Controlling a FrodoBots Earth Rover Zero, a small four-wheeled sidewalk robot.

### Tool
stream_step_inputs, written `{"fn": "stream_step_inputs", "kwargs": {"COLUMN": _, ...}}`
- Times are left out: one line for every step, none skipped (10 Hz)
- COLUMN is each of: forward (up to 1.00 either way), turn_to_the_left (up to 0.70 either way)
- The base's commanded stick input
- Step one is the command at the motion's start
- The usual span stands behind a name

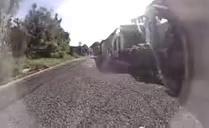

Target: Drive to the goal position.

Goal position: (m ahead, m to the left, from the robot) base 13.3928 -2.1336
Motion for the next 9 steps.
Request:
{"fn": "stream_step_inputs", "kwargs": {"forward": 1.0, "turn_to_the_left": 0.0}}
{"fn": "stream_step_inputs", "kwargs": {"forward": 1.0, "turn_to_the_left": 0.0}}
{"fn": "stream_step_inputs", "kwargs": {"forward": 1.0, "turn_to_the_left": 0.0}}
{"fn": "stream_step_inputs", "kwargs": {"forward": 1.0, "turn_to_the_left": 0.0}}
{"fn": "stream_step_inputs", "kwargs": {"forward": 1.0, "turn_to_the_left": 0.0}}
{"fn": "stream_step_inputs", "kwargs": {"forward": 1.0, "turn_to_the_left": 0.0}}
{"fn": "stream_step_inputs", "kwargs": {"forward": 1.0, "turn_to_the_left": 0.0}}
{"fn": "stream_step_inputs", "kwargs": {"forward": 1.0, "turn_to_the_left": 0.0}}
{"fn": "stream_step_inputs", "kwargs": {"forward": 1.0, "turn_to_the_left": 0.0}}
